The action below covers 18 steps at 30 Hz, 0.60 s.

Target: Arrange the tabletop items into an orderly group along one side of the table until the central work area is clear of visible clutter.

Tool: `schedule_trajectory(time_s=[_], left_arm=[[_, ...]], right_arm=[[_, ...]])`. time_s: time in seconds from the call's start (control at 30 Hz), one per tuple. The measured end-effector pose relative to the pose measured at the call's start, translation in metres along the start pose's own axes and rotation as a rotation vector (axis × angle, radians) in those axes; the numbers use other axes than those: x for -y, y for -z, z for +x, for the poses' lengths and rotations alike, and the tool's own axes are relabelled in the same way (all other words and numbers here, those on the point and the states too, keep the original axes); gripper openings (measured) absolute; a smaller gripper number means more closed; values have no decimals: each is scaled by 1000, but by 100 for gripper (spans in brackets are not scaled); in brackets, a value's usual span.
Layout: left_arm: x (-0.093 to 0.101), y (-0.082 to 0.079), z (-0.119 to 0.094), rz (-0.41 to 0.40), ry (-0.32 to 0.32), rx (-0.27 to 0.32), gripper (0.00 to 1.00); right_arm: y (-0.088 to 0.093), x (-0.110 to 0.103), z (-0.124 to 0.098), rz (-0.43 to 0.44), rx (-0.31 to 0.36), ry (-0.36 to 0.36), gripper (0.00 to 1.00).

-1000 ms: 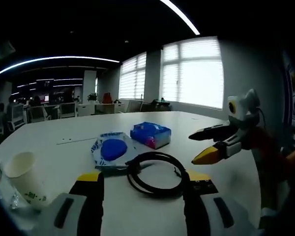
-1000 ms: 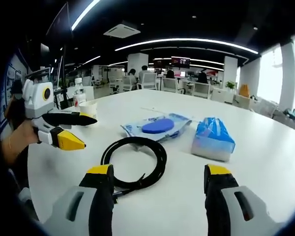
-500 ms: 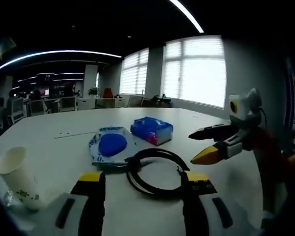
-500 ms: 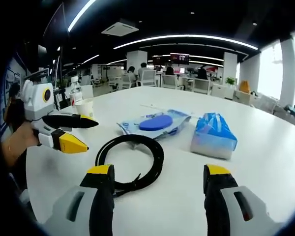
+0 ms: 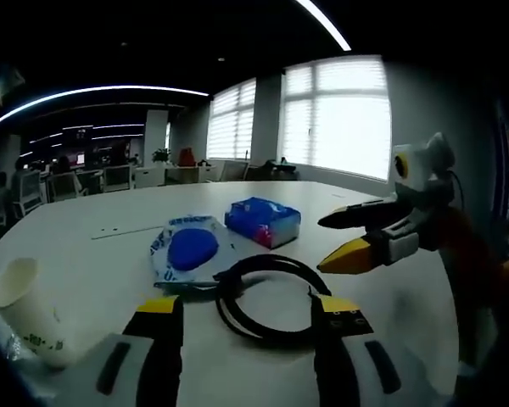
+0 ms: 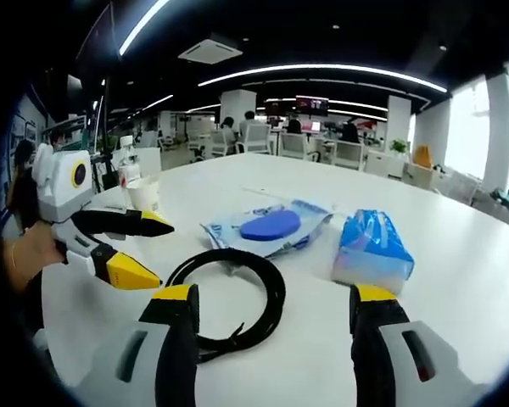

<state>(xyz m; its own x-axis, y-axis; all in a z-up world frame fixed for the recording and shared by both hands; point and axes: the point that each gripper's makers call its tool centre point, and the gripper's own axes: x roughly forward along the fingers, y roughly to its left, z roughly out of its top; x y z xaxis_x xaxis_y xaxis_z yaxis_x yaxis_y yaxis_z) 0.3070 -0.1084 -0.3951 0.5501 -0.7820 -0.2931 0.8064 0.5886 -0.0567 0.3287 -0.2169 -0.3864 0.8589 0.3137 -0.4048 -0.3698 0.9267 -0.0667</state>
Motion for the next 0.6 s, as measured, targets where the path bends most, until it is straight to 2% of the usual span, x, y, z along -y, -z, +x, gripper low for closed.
schedule_trajectory(time_s=[0.23,0.3,0.4,0.6], left_arm=[[0,-1,2,-6,-3,-9,58],[-1,2,5,5,-6,-37,58],[-1,3,9,17,-9,-52,57],[-2,0,14,18,-9,-57,56]], right_arm=[[13,5,9,12,-39,0,68],[15,6,14,39,-43,-2,66],[15,6,21,41,-35,-5,62],[14,4,27,21,-25,-6,63]])
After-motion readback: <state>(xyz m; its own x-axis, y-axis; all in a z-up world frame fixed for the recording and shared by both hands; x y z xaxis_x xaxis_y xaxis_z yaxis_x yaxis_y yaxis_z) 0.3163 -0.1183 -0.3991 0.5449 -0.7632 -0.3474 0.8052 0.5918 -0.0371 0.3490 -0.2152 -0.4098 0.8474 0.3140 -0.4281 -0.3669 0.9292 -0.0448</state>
